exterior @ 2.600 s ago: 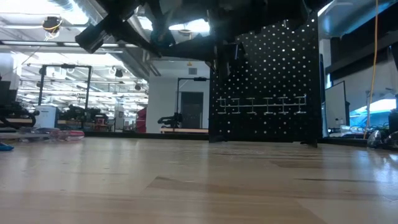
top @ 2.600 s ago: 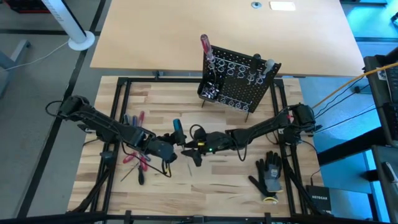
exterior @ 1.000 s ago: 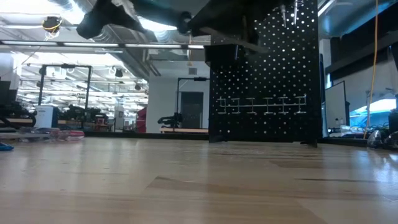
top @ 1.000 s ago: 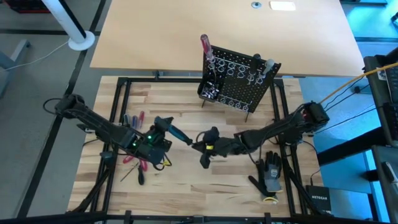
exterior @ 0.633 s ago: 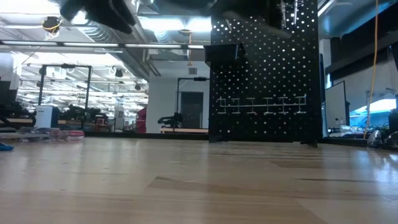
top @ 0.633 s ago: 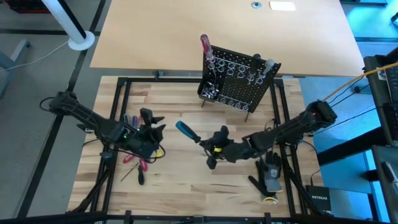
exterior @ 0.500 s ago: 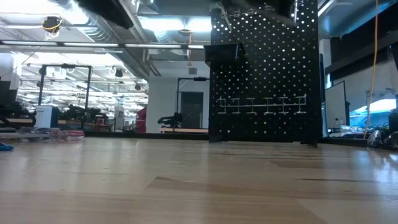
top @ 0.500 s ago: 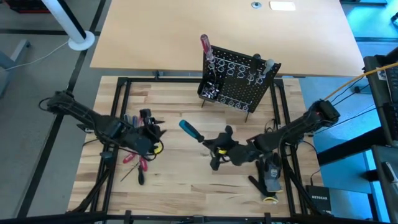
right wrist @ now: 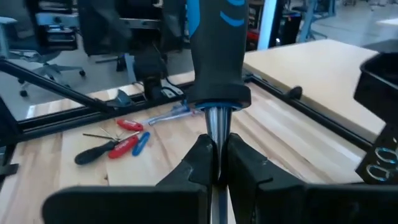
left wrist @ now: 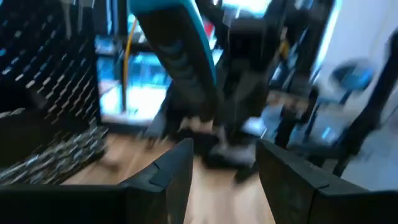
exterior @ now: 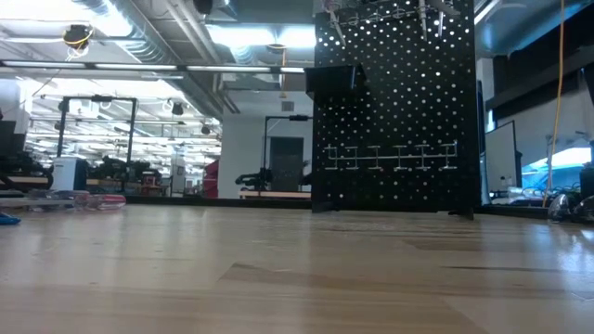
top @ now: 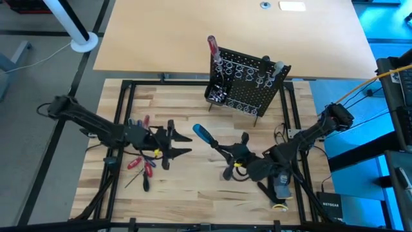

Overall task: Hang tools onto peg board
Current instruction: Hang the bottom blue screwdriver on the black pegboard

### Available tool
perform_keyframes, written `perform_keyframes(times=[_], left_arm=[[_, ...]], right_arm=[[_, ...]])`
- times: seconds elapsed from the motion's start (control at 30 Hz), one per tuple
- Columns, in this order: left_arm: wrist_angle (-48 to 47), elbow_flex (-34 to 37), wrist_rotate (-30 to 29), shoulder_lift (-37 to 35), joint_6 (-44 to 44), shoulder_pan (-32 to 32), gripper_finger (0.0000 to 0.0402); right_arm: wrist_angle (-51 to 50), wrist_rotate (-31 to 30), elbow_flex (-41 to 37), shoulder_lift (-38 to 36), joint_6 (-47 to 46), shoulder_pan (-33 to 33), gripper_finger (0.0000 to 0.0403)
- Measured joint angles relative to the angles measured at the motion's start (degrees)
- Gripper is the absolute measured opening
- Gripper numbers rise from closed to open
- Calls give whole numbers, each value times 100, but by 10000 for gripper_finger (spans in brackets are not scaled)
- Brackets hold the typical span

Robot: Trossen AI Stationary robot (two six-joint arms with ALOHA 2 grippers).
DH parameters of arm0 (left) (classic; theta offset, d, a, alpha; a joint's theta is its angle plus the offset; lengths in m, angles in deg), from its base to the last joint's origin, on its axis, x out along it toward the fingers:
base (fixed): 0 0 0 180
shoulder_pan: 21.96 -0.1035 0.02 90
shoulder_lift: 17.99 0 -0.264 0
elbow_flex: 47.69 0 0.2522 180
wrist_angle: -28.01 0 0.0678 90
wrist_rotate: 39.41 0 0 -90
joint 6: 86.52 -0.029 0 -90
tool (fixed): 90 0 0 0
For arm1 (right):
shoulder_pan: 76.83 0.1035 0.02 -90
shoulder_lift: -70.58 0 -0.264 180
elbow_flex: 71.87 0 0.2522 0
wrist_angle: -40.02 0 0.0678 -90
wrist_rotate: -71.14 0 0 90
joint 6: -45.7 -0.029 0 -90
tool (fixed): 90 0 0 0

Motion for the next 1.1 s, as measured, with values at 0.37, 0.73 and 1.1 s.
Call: perform_keyframes(times=[0.37,0.73,1.1], left_arm=[[1856,89,860,772,641,-474,211],[2428,-139,1158,865,274,-548,257],[2449,-265,1057,805,-391,-366,227]], right_arm=[[1100,287,2,141,1005,-168,29],[1932,1103,2,534,1398,-564,30],[2196,1150,2,581,1674,-572,30]])
